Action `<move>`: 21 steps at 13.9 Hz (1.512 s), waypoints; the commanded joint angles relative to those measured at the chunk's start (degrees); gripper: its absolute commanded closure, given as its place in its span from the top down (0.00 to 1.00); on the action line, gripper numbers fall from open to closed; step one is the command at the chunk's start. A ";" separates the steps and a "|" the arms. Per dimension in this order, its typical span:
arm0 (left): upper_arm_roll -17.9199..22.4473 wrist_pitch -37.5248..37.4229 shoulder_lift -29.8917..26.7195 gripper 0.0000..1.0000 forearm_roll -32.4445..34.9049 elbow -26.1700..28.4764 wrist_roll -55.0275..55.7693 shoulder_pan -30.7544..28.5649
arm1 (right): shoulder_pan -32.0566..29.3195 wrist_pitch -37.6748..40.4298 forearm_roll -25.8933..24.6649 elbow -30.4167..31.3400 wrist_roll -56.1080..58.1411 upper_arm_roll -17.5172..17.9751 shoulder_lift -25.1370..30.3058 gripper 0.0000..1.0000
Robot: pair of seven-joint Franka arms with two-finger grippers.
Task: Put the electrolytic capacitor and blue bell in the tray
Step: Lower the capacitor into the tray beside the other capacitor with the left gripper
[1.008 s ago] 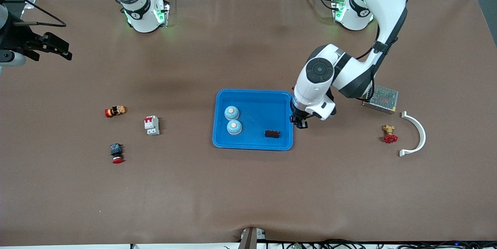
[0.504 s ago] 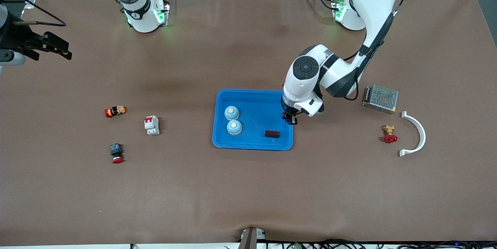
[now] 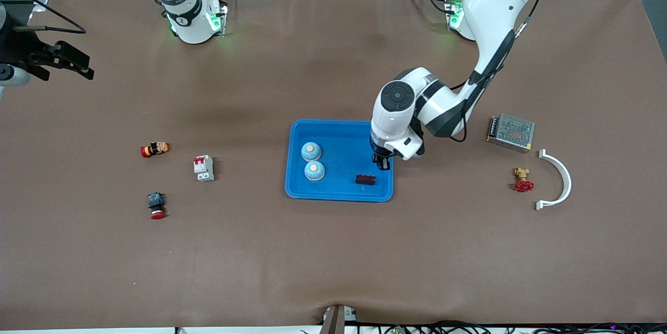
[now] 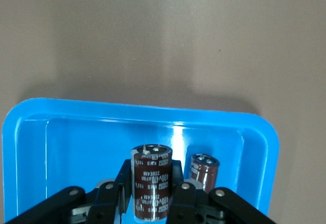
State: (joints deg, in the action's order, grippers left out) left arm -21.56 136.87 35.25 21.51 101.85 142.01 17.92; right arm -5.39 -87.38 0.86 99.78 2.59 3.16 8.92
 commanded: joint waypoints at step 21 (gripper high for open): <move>0.81 1.65 6.32 0.00 6.00 -3.23 3.45 3.08 | -1.11 0.54 -0.78 -0.46 0.66 0.71 0.13 1.00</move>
State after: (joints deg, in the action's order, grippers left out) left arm -21.26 137.53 40.93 25.75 99.56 143.32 20.22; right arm -5.52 -87.33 0.81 99.60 2.59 3.17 8.91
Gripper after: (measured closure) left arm 0.665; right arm 0.000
